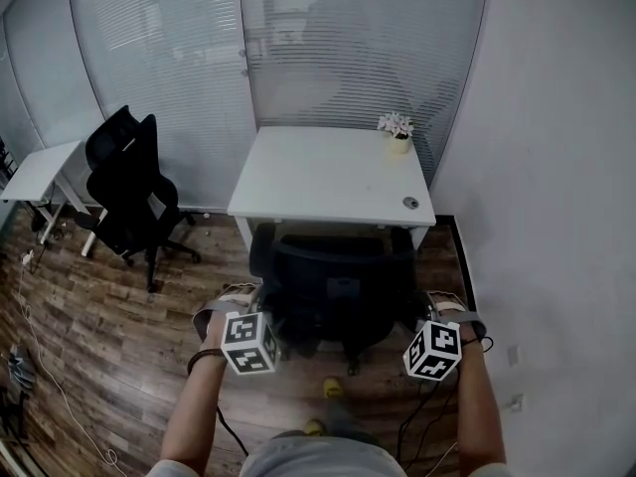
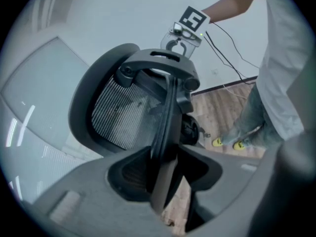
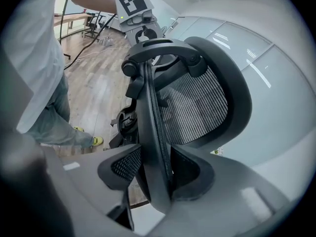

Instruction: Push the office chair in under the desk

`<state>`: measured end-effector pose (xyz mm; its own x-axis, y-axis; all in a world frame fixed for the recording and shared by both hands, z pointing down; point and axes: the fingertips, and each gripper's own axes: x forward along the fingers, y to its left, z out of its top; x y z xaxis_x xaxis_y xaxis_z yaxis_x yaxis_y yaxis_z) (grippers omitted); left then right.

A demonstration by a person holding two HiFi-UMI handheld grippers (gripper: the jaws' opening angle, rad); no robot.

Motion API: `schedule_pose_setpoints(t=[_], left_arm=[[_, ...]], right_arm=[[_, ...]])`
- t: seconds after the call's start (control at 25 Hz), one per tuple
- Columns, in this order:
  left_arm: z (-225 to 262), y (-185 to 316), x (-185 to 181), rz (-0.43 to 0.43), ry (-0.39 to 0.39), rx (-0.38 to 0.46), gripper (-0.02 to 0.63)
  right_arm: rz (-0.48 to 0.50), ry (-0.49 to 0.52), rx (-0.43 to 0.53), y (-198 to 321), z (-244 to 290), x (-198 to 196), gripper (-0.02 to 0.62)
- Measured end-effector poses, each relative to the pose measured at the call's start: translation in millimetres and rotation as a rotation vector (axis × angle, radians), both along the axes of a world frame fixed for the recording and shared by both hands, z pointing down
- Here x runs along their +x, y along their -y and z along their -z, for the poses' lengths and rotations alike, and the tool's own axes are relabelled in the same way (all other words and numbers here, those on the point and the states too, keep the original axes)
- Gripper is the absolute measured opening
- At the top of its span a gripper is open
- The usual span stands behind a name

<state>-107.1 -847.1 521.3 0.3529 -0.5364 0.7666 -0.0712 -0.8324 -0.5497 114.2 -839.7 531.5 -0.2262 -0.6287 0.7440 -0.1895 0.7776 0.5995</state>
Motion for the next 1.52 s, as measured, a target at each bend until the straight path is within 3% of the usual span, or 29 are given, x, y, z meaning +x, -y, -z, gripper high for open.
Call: schedule_pose_setpoints(t=[0.56, 1.28, 1.52], left_arm=[[-5, 24, -6, 0.047, 0.011, -0.003, 0.181], [9, 16, -7, 0.038, -0.058, 0.040, 0.196], [20, 8, -14, 0.058, -0.103, 0.059, 0.189]], right_arm=[[0.036, 0.027, 0.063, 19, 1, -7, 0.178], [-0.019, 0.020, 0.174, 7, 14, 0, 0.179], [-0.061, 0.108, 0.213, -3, 30, 3, 0.176]])
